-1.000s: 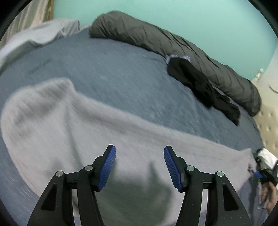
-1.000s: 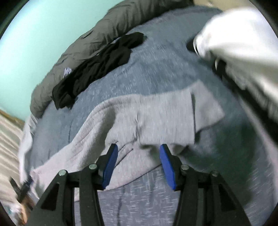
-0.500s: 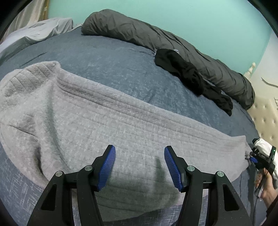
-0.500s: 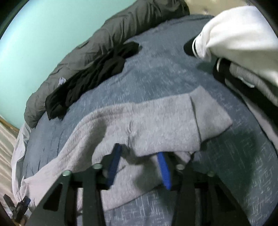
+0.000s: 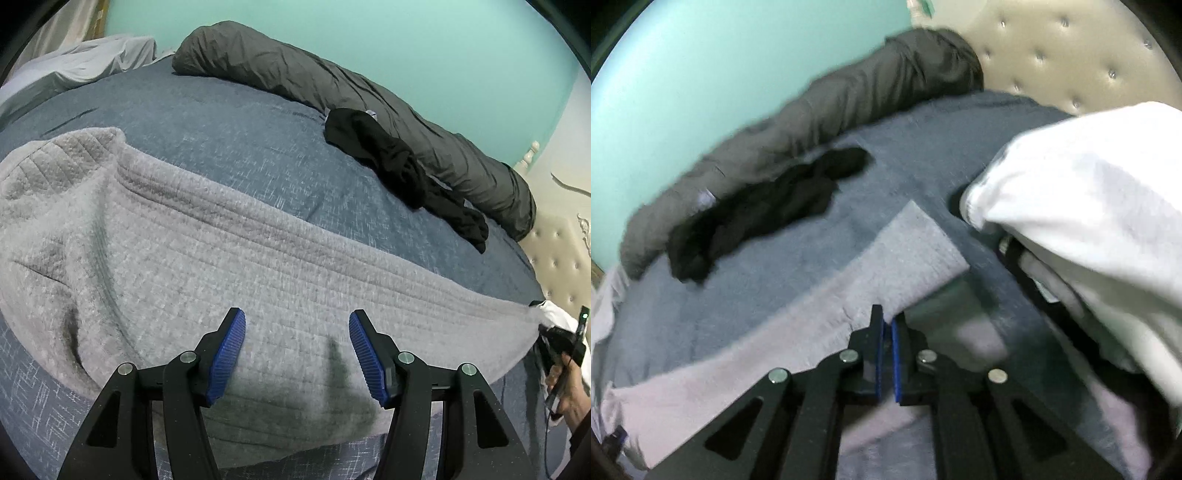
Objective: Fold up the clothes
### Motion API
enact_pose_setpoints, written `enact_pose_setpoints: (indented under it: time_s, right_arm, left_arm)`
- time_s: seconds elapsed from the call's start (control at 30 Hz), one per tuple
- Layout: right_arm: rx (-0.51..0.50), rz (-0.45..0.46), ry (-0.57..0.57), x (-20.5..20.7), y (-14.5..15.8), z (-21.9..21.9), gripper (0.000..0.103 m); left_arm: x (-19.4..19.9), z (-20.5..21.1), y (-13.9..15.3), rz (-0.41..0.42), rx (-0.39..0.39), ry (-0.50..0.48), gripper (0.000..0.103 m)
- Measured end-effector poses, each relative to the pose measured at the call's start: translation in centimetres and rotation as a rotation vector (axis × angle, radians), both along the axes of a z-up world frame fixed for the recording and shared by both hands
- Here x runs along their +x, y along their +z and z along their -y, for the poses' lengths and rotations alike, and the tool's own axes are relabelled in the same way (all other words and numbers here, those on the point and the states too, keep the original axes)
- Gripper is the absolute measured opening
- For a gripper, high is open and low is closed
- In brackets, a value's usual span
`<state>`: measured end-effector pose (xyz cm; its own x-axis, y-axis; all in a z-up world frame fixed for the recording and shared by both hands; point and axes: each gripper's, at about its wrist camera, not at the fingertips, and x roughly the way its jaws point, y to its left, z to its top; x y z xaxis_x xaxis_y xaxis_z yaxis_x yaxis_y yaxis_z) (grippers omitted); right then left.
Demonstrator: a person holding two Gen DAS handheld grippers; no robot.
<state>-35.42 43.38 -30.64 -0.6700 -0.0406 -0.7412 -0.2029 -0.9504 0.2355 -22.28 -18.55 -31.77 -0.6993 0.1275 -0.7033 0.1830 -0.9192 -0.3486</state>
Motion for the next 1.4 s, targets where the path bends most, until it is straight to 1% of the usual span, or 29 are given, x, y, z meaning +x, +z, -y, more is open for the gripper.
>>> enact_pose_setpoints:
  time_s: [0.13, 0.17, 0.2, 0.23, 0.27, 0.3, 0.33, 0.43, 0.47, 0.57, 0.67, 0.7, 0.73, 0.8, 0.83, 0.9, 1.0, 1.03, 1.17, 1.27, 1.4]
  right_arm:
    - [0.057, 0.116, -0.008, -0.5, -2.7, -0.2, 0.003]
    - [0.059, 0.112, -0.020, -0.3, -3.0, -0.4, 0.004]
    - [0.064, 0.109, -0.032, -0.1, -3.3, -0.5, 0.006]
    - [0.092, 0.114, -0.043, -0.1, -3.4, -0.5, 0.015]
    - [0.119, 0.120, -0.055, 0.0, -3.5, -0.5, 0.027]
    - [0.145, 0.124, -0.070, 0.2, -3.4, -0.5, 0.030]
    - [0.158, 0.111, -0.081, 0.7, -3.1, -0.5, 0.031]
    - [0.132, 0.033, -0.055, 2.2, -1.5, -0.5, 0.031]
    - [0.121, 0.008, -0.042, 2.6, -1.1, -0.4, 0.031]
    - [0.084, -0.020, 0.031, 2.5, -0.8, 0.9, 0.031]
    - [0.077, 0.003, 0.082, 1.8, -1.4, 2.8, 0.031]
    - [0.074, 0.024, 0.094, 1.5, -1.9, 3.3, 0.031]
    - [0.087, 0.060, 0.102, 0.9, -2.7, 3.9, 0.031]
    - [0.118, 0.094, 0.102, 0.6, -3.6, 4.5, 0.031]
    - [0.122, 0.093, 0.097, 0.6, -3.8, 4.6, 0.031]
    - [0.139, 0.076, 0.085, 0.7, -3.2, 4.7, 0.031]
    - [0.152, 0.009, 0.084, 2.3, -1.7, 5.6, 0.031]
    - [0.137, -0.018, 0.101, 3.4, -1.1, 6.2, 0.031]
    - [0.067, -0.078, 0.166, 7.2, -0.3, 8.8, 0.031]
    - [-0.041, -0.090, 0.185, 10.3, -0.7, 10.6, 0.031]
    - [-0.123, -0.106, 0.215, 14.3, -1.1, 13.5, 0.031]
  left_arm:
    - [0.1, 0.2, 0.1, -0.002, 0.003, 0.005, 0.063]
    - [0.1, 0.3, 0.0, -0.002, 0.004, 0.006, 0.063]
    - [0.1, 0.3, 0.0, -0.001, 0.005, 0.007, 0.063]
    - [0.1, 0.4, 0.0, -0.001, 0.006, 0.008, 0.063]
    - [0.0, 0.4, 0.0, -0.001, 0.007, 0.007, 0.063]
    - [-0.1, 0.4, 0.0, -0.001, 0.009, 0.005, 0.063]
    - [-0.1, 0.4, -0.1, 0.000, 0.011, 0.004, 0.063]
    - [-0.3, 0.3, -0.1, -0.001, 0.013, 0.000, 0.063]
    - [-0.3, 0.2, -0.1, -0.002, 0.012, -0.002, 0.063]
    - [-0.3, 0.4, -0.1, -0.001, 0.009, 0.001, 0.063]
    - [-0.2, 0.8, -0.2, 0.002, 0.009, 0.012, 0.063]
    - [-0.2, 0.9, -0.2, 0.003, 0.012, 0.015, 0.064]
    - [-0.2, 1.0, -0.3, 0.004, 0.016, 0.017, 0.064]
    - [-0.2, 1.1, -0.4, 0.006, 0.020, 0.016, 0.066]
    - [-0.2, 1.1, -0.5, 0.008, 0.019, 0.014, 0.066]
    - [-0.3, 1.1, -0.6, 0.012, 0.019, 0.011, 0.066]
    - [-0.4, 1.0, -0.6, 0.013, 0.023, 0.007, 0.067]
    - [-0.3, 1.1, -0.6, 0.011, 0.024, 0.007, 0.067]
    - [0.1, 1.3, -0.5, 0.011, 0.039, 0.010, 0.067]
    - [0.8, 1.5, -0.3, 0.002, 0.044, 0.023, 0.067]
    - [1.8, 2.2, -0.1, -0.008, 0.034, 0.048, 0.067]
